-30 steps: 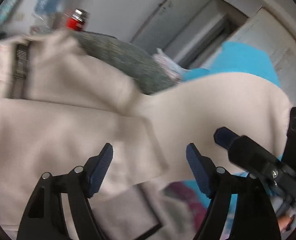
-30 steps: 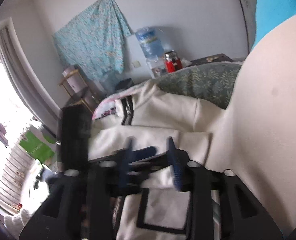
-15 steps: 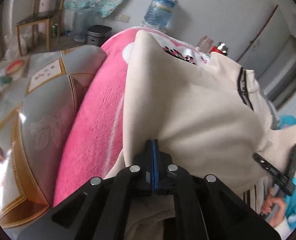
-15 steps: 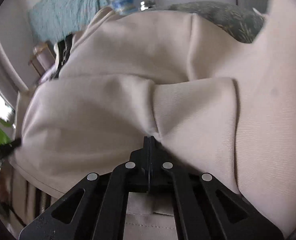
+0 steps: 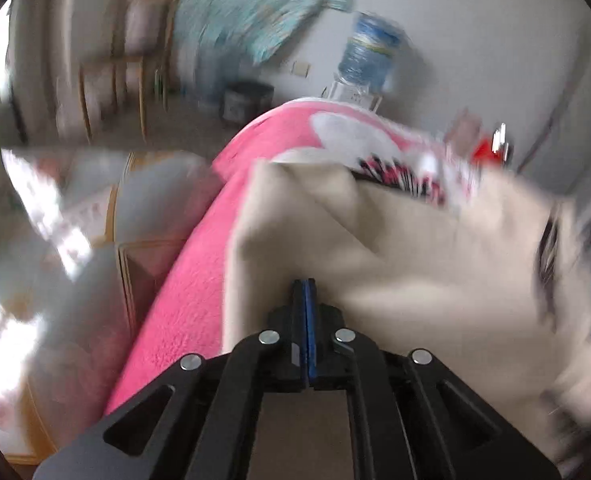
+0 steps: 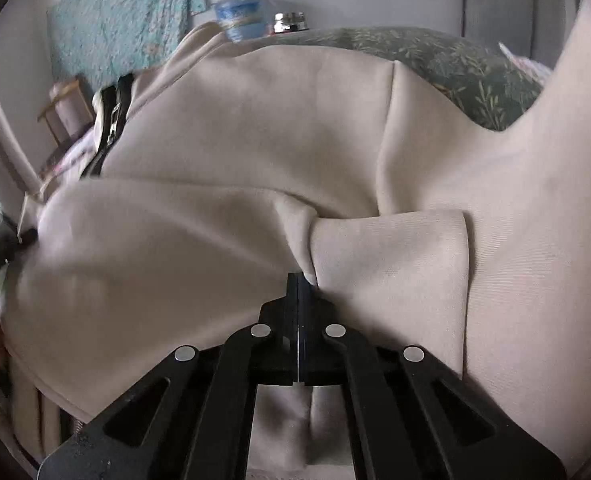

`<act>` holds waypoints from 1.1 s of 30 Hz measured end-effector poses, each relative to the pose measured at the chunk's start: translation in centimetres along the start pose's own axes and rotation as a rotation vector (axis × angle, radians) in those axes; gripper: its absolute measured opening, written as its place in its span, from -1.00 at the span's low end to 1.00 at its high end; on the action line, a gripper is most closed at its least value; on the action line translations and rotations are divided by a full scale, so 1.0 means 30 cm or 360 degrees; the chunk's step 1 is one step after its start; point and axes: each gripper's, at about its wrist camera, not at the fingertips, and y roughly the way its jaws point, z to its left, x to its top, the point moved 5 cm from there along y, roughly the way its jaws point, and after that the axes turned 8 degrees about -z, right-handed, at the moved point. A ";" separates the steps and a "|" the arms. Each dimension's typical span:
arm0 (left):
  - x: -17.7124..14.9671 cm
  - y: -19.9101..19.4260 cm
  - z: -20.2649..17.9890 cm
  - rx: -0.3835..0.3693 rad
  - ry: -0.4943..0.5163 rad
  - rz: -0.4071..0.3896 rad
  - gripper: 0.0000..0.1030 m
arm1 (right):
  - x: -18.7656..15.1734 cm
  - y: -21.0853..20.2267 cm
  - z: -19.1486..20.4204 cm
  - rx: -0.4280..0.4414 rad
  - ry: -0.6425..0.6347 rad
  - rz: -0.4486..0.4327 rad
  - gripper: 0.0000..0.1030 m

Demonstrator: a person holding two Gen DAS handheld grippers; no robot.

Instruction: Fold large clothes

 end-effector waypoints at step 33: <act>-0.210 -0.357 -0.217 0.0033 0.0315 0.0065 -0.86 | -0.023 -0.335 -0.169 -0.0227 -0.0243 -0.0111 -0.82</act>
